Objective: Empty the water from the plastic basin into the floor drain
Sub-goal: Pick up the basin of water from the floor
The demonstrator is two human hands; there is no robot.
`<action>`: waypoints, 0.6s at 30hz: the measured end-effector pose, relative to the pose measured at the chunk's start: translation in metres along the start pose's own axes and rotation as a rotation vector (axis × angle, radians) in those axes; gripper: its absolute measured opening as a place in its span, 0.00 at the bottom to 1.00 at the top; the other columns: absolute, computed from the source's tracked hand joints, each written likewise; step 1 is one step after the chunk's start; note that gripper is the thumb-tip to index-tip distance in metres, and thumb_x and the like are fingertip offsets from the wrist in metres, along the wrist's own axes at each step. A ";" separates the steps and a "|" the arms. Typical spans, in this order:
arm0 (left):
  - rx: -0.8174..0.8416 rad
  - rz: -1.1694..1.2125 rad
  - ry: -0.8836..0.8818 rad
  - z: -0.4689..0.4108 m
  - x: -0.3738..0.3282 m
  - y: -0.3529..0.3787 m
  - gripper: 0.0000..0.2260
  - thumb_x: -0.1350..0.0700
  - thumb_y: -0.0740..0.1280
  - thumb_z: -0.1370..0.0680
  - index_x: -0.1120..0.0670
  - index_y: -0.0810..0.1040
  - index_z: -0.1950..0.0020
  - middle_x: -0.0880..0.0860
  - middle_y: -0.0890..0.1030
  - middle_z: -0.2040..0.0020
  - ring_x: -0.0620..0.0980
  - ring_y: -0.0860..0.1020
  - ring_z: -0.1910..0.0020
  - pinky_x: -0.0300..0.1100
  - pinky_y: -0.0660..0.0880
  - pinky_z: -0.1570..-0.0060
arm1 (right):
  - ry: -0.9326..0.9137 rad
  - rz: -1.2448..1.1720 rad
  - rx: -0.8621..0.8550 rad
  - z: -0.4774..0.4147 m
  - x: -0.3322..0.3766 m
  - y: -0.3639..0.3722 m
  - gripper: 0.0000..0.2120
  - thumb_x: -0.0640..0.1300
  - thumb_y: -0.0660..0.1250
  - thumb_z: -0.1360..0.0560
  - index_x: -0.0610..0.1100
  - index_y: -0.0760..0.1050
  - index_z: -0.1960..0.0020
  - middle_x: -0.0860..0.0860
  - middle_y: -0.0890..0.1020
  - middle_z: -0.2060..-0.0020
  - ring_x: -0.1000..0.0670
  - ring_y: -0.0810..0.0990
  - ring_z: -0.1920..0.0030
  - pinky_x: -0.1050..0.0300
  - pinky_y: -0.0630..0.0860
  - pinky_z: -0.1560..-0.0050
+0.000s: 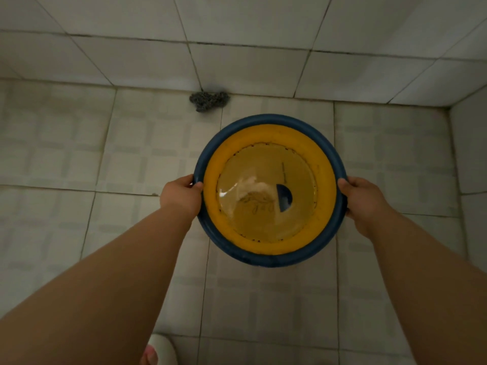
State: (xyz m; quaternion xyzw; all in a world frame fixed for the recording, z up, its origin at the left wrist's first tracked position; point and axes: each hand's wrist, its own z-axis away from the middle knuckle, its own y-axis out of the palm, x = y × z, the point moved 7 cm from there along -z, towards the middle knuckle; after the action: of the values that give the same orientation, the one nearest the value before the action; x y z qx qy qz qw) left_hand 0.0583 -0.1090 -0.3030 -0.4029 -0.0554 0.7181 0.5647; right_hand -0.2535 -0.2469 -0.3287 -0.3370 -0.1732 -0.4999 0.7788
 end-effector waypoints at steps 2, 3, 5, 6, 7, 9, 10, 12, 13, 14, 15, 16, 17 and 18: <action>-0.009 0.009 0.000 0.003 -0.002 -0.006 0.19 0.57 0.62 0.21 0.55 0.71 0.30 0.58 0.78 0.36 0.58 0.77 0.38 0.47 0.74 0.38 | 0.002 -0.001 0.003 0.005 0.003 0.000 0.17 0.47 0.59 0.21 0.42 0.72 0.35 0.43 0.80 0.43 0.44 0.78 0.46 0.46 0.75 0.41; -0.012 0.009 0.001 0.006 -0.005 -0.011 0.18 0.57 0.62 0.21 0.55 0.71 0.30 0.58 0.78 0.35 0.58 0.77 0.38 0.48 0.73 0.38 | 0.007 0.003 0.005 0.010 0.007 -0.001 0.18 0.47 0.59 0.21 0.42 0.72 0.34 0.43 0.80 0.42 0.43 0.78 0.45 0.46 0.75 0.41; -0.018 0.011 0.004 0.015 -0.012 -0.020 0.18 0.57 0.62 0.20 0.55 0.72 0.30 0.58 0.78 0.36 0.58 0.77 0.38 0.49 0.73 0.37 | 0.009 0.002 -0.002 0.021 0.016 -0.005 0.18 0.47 0.59 0.21 0.42 0.72 0.34 0.43 0.80 0.42 0.43 0.78 0.44 0.45 0.75 0.40; -0.016 0.009 0.004 0.022 -0.016 -0.026 0.18 0.57 0.62 0.20 0.55 0.72 0.30 0.58 0.78 0.36 0.58 0.77 0.39 0.48 0.73 0.38 | 0.007 0.001 -0.004 0.028 0.023 -0.007 0.18 0.47 0.59 0.21 0.42 0.72 0.34 0.43 0.80 0.43 0.43 0.79 0.45 0.46 0.75 0.40; -0.017 0.007 0.003 0.030 -0.020 -0.031 0.18 0.57 0.62 0.20 0.55 0.73 0.31 0.58 0.78 0.36 0.58 0.77 0.39 0.47 0.73 0.38 | 0.007 0.009 -0.004 0.036 0.030 -0.010 0.18 0.47 0.59 0.21 0.42 0.73 0.35 0.44 0.80 0.44 0.43 0.79 0.45 0.46 0.75 0.41; -0.024 0.011 0.000 0.047 -0.032 -0.047 0.17 0.57 0.61 0.20 0.56 0.73 0.31 0.58 0.79 0.37 0.58 0.77 0.39 0.47 0.73 0.40 | -0.003 0.019 -0.010 0.055 0.049 -0.018 0.16 0.47 0.60 0.21 0.42 0.75 0.38 0.44 0.81 0.46 0.43 0.79 0.46 0.45 0.75 0.40; -0.027 0.015 -0.006 0.055 -0.037 -0.055 0.17 0.57 0.61 0.20 0.55 0.74 0.32 0.58 0.79 0.37 0.58 0.77 0.39 0.47 0.73 0.40 | -0.007 0.019 -0.016 0.063 0.057 -0.022 0.15 0.47 0.60 0.22 0.42 0.75 0.39 0.44 0.81 0.46 0.43 0.79 0.46 0.44 0.75 0.40; -0.032 0.029 -0.016 0.071 -0.048 -0.071 0.17 0.57 0.61 0.20 0.55 0.74 0.32 0.58 0.79 0.37 0.58 0.77 0.39 0.46 0.73 0.42 | -0.013 0.023 -0.025 0.083 0.077 -0.029 0.14 0.47 0.60 0.22 0.43 0.75 0.39 0.44 0.81 0.46 0.43 0.79 0.46 0.44 0.75 0.40; -0.033 0.035 -0.016 0.079 -0.054 -0.080 0.16 0.57 0.61 0.20 0.54 0.74 0.32 0.57 0.79 0.38 0.58 0.77 0.39 0.45 0.72 0.43 | -0.016 0.021 -0.024 0.093 0.086 -0.032 0.14 0.47 0.60 0.22 0.44 0.75 0.40 0.44 0.81 0.46 0.43 0.79 0.46 0.44 0.75 0.40; -0.034 0.035 -0.014 0.089 -0.062 -0.090 0.16 0.57 0.61 0.20 0.54 0.74 0.32 0.57 0.79 0.38 0.58 0.77 0.39 0.45 0.72 0.43 | -0.022 0.019 -0.022 0.104 0.097 -0.036 0.12 0.47 0.60 0.22 0.45 0.76 0.42 0.45 0.81 0.47 0.43 0.79 0.46 0.45 0.75 0.40; -0.032 0.029 -0.013 0.097 -0.069 -0.099 0.16 0.57 0.61 0.20 0.54 0.74 0.32 0.57 0.80 0.38 0.58 0.77 0.40 0.45 0.73 0.43 | -0.021 0.022 -0.019 0.115 0.107 -0.039 0.10 0.47 0.60 0.22 0.46 0.76 0.44 0.45 0.81 0.48 0.44 0.79 0.47 0.46 0.75 0.41; -0.030 0.034 -0.018 0.109 -0.077 -0.111 0.16 0.57 0.61 0.20 0.54 0.74 0.32 0.58 0.79 0.38 0.58 0.77 0.40 0.46 0.73 0.43 | -0.026 0.024 -0.018 0.128 0.119 -0.043 0.08 0.47 0.60 0.22 0.47 0.75 0.46 0.46 0.81 0.50 0.44 0.79 0.48 0.46 0.75 0.41; -0.032 0.038 -0.015 0.118 -0.084 -0.121 0.16 0.57 0.61 0.20 0.55 0.74 0.32 0.58 0.79 0.38 0.58 0.77 0.40 0.46 0.73 0.43 | -0.028 0.023 -0.015 0.140 0.129 -0.046 0.07 0.46 0.60 0.21 0.47 0.75 0.48 0.46 0.81 0.50 0.45 0.79 0.49 0.47 0.75 0.42; -0.033 0.039 -0.015 0.130 -0.092 -0.133 0.16 0.57 0.61 0.20 0.55 0.74 0.32 0.58 0.79 0.38 0.58 0.77 0.40 0.45 0.73 0.44 | -0.032 0.029 -0.016 0.154 0.141 -0.050 0.06 0.46 0.60 0.21 0.48 0.75 0.49 0.46 0.81 0.51 0.45 0.79 0.50 0.47 0.76 0.42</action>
State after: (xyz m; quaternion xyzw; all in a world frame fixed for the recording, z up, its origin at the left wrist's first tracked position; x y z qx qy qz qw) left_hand 0.0805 -0.0916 -0.0977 -0.4076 -0.0637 0.7309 0.5436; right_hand -0.2258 -0.2467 -0.1155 -0.3538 -0.1768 -0.4845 0.7802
